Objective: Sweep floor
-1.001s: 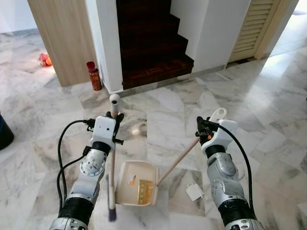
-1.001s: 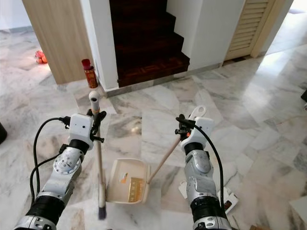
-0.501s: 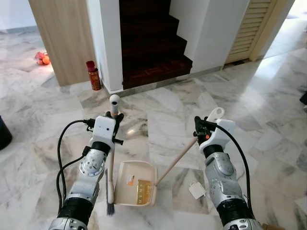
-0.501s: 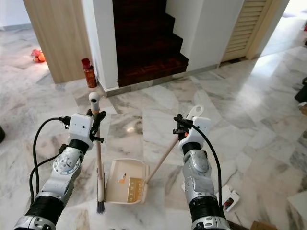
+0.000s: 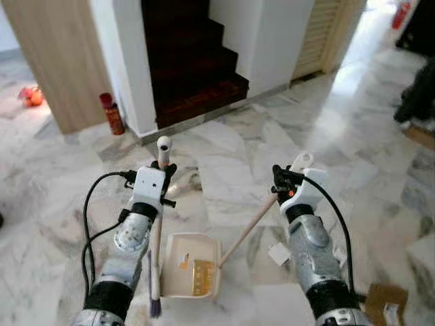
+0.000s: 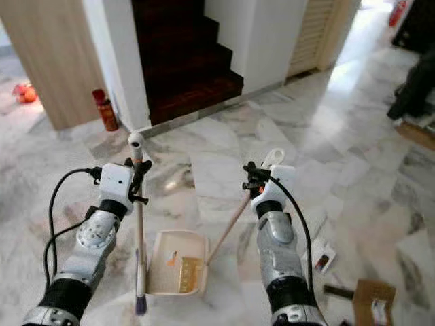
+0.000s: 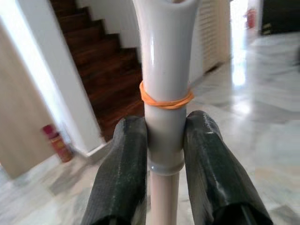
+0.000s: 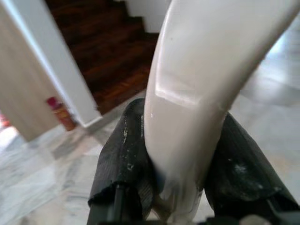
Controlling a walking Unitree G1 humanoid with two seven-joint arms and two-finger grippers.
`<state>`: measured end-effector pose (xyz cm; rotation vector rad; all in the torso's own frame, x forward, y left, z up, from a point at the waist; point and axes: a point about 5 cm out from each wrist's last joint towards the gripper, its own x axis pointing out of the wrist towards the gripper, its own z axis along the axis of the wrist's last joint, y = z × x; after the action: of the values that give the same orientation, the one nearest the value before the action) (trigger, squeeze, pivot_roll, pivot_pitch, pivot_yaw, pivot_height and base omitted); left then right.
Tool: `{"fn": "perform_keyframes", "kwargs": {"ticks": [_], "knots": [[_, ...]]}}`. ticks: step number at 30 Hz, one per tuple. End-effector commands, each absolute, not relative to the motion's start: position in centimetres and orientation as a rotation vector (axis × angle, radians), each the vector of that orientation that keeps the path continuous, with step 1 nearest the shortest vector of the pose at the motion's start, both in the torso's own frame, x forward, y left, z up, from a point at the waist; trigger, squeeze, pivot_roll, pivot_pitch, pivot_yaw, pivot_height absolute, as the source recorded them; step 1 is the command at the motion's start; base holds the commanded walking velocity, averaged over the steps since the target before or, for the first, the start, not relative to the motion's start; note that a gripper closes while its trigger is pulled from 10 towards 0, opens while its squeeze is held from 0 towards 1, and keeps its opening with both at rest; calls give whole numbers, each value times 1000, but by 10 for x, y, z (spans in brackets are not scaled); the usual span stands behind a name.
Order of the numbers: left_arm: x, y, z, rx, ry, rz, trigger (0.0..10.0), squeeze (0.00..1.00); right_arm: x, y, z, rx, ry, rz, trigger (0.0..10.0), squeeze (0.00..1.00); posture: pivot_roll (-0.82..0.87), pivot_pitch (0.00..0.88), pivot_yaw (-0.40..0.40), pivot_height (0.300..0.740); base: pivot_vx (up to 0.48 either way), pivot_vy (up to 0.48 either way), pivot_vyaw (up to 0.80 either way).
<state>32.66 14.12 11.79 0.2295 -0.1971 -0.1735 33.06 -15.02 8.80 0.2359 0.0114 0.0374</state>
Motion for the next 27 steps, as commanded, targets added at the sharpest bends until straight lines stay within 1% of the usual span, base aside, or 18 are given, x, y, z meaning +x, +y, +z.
{"fn": "perform_keyframes", "kwargs": {"ticks": [1, 5, 27], "knots": [[330, 143, 131, 241, -248, -170, 10000, 0, 336, -146, 102, 241, -45, 54, 10000, 0, 15, 0, -26, 740, 0, 311, 0], [330, 143, 130, 243, -247, -172, 10000, 0, 336, -145, 102, 233, -46, 61, 10000, 0, 14, 0, -25, 740, 0, 313, 0], [329, 143, 130, 251, -242, -168, 10000, 0, 335, -143, 100, 234, -40, 71, 10000, 0, 23, 0, -31, 740, 0, 293, 764]]}}
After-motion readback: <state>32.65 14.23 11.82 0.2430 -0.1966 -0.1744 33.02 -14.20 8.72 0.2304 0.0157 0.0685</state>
